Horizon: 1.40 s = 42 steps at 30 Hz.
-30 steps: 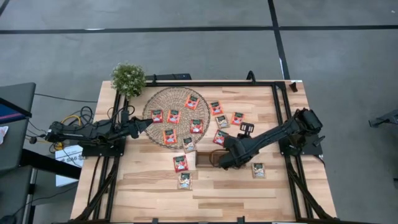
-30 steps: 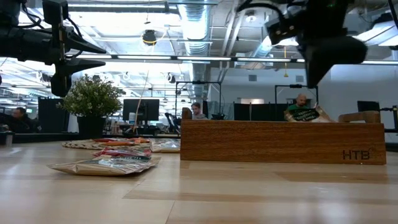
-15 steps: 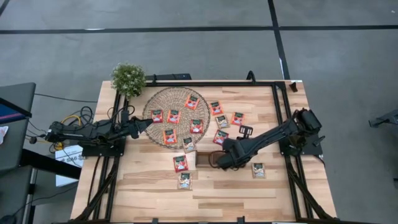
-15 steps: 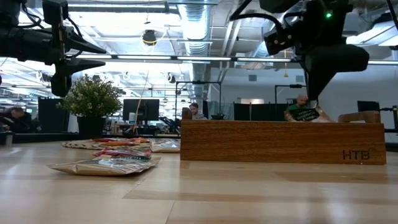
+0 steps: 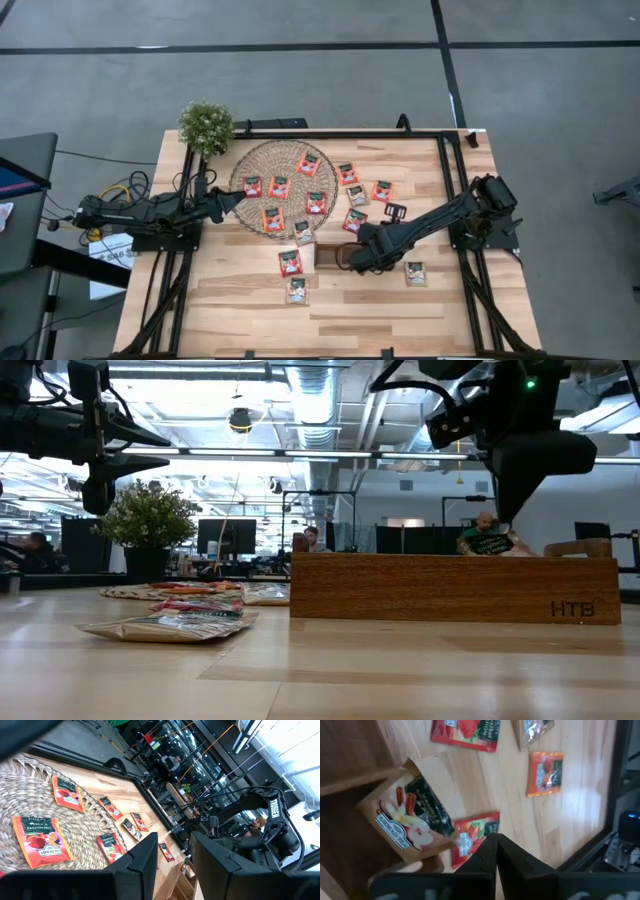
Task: Pick & Place Tea
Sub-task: Put the brown tea bag into the right slot of the wooden organizer
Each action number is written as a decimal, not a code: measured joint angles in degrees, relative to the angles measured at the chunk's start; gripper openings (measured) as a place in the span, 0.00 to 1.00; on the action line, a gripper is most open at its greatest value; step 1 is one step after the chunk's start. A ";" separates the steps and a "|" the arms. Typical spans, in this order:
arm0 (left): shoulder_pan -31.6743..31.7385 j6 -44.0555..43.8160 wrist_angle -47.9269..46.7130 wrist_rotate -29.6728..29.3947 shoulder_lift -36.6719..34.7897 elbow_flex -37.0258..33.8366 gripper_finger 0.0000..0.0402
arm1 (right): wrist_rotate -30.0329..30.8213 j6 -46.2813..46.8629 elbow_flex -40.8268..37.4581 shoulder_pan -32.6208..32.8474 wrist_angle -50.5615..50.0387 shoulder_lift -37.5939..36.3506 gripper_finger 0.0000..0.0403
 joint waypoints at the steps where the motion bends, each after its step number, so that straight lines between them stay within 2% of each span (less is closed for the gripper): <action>1: 0.01 -0.02 0.00 0.00 0.00 0.00 0.27 | -0.47 0.00 -0.50 0.00 0.48 0.00 0.00; 6: -0.01 0.00 0.00 0.13 0.00 0.00 0.27 | -2.77 0.29 -1.98 0.18 0.48 0.00 0.00; 19: 0.01 0.02 0.00 0.20 0.00 0.00 0.27 | -2.45 1.04 -1.55 0.66 -1.24 -0.93 0.00; 27: 0.00 0.02 -0.11 0.31 0.00 0.00 0.27 | 0.65 0.45 -1.42 0.78 -1.26 -5.46 0.00; 31: -0.01 0.04 -0.11 0.28 0.00 0.00 0.27 | 1.39 -1.53 -1.42 -1.67 0.30 -8.41 0.00; 42: 0.01 0.07 -0.15 0.26 0.00 0.00 0.27 | -8.55 -16.13 -3.46 -11.53 6.44 -8.58 0.00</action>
